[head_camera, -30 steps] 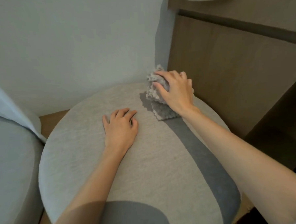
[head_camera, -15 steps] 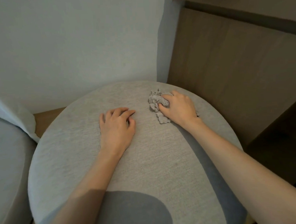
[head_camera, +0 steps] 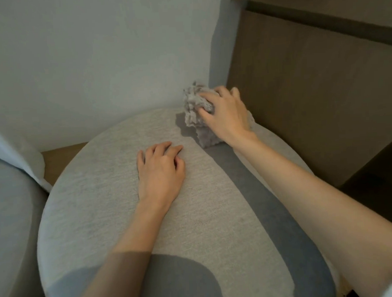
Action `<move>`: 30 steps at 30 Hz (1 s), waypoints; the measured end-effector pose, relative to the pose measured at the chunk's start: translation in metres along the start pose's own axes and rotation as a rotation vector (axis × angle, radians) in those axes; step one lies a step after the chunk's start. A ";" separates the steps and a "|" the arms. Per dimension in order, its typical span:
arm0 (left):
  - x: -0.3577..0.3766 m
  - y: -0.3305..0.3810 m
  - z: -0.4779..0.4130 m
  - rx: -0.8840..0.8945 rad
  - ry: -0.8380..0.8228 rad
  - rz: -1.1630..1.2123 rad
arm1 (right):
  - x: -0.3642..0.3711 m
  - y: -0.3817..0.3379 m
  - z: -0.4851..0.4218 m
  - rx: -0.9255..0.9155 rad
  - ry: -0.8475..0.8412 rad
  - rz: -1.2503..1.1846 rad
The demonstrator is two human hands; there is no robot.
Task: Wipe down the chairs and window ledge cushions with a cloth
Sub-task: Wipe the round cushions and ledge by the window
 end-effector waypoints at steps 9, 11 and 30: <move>0.001 -0.004 -0.003 -0.001 0.034 0.024 | 0.107 0.015 -0.024 0.090 -0.360 0.087; 0.001 -0.004 -0.002 -0.003 0.036 0.033 | 0.098 0.023 -0.027 0.084 -0.289 0.082; -0.007 0.002 -0.001 0.019 0.026 0.061 | -0.056 0.092 0.179 0.391 -0.138 0.141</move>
Point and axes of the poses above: each hand's wrist, its own z-axis away from the middle knuckle, its own x-axis out of the palm, y = z × x, the point moved 9 cm from there along -z, towards the middle knuckle, and after that the axes turned 8 degrees about -x, right-handed, at the moved point
